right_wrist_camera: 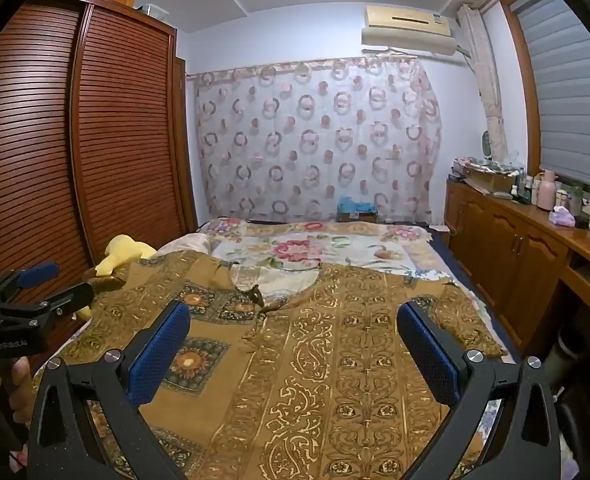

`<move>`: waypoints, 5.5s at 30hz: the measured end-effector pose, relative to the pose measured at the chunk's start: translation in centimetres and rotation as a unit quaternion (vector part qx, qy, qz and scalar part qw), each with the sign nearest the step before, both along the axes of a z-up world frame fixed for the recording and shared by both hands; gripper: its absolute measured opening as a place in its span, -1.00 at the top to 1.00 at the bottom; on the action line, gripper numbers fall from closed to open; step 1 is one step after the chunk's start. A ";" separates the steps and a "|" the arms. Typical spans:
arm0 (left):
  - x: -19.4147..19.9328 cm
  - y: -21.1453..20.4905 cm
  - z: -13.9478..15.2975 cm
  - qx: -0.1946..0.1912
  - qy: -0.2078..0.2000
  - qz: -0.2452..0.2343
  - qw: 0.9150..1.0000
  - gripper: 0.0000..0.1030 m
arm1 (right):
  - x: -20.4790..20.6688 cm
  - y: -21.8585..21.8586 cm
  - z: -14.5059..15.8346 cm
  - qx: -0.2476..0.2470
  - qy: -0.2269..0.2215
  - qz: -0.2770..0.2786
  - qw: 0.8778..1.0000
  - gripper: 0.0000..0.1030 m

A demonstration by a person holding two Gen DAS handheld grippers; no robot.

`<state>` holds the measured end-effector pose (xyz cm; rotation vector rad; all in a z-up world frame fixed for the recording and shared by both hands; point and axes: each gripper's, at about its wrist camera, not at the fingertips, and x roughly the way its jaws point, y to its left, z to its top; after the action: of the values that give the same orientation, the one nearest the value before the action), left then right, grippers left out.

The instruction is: Fold small clothes

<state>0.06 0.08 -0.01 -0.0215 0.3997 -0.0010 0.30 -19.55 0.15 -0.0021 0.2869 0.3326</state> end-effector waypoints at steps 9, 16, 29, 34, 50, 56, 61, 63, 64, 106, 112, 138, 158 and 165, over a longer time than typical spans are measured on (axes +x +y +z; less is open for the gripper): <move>0.0 0.0 0.0 0.002 0.000 0.002 1.000 -1.00 | 0.1 0.0 0.2 0.005 0.006 0.002 1.000 -1.00; 0.0 0.0 0.0 0.001 0.000 0.001 1.000 -1.00 | 0.0 0.2 0.1 0.002 0.002 0.000 1.000 -1.00; -0.1 0.0 0.0 0.001 -0.002 0.002 1.000 -1.00 | -0.2 0.1 0.1 0.001 0.003 -0.003 1.000 -1.00; -0.1 0.0 0.0 0.002 -0.002 0.003 1.000 -1.00 | -0.3 0.1 0.1 0.001 0.001 -0.002 1.000 -1.00; -0.1 0.0 0.0 0.002 -0.002 0.002 1.000 -1.00 | -0.2 0.0 0.1 0.001 0.001 -0.002 1.000 -1.00; -0.1 0.0 0.0 0.002 -0.002 0.002 1.000 -1.00 | -0.2 0.0 0.2 0.002 0.000 -0.002 1.000 -1.00; 0.0 0.0 0.0 0.001 -0.001 0.002 1.000 -1.00 | -0.1 0.0 0.2 0.001 -0.001 -0.003 1.000 -1.00; -0.1 0.0 0.0 0.002 -0.001 0.002 1.000 -1.00 | -0.2 0.0 0.2 0.001 0.000 -0.003 1.000 -1.00; -0.1 0.0 0.0 0.002 -0.002 0.003 1.000 -1.00 | -0.1 0.0 0.2 0.002 0.000 -0.003 1.000 -1.00; 0.3 2.7 -1.5 0.009 0.021 0.025 0.999 -1.00 | 0.9 1.3 -0.9 -0.009 0.012 0.021 1.000 -1.00; 0.9 5.4 -3.0 0.012 0.043 0.042 0.998 -1.00 | 2.1 1.6 -1.0 -0.016 0.026 0.038 0.999 -1.00; 5.7 19.7 -8.4 -0.040 0.132 0.056 0.989 -0.74 | 8.0 3.4 -0.4 -0.095 0.105 0.127 0.982 -1.00; 14.2 27.2 -11.2 -0.057 0.207 0.055 0.975 -0.20 | 10.9 5.7 -0.9 -0.103 0.114 0.168 0.974 -1.00; 14.0 27.4 -10.3 -0.093 0.200 0.039 0.975 0.74 | 11.2 5.4 -1.2 -0.086 0.123 0.169 0.974 -1.00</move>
<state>14.08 27.45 -10.29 -0.2255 0.8001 0.0434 11.50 -14.14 -1.06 -0.1828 0.5625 0.6473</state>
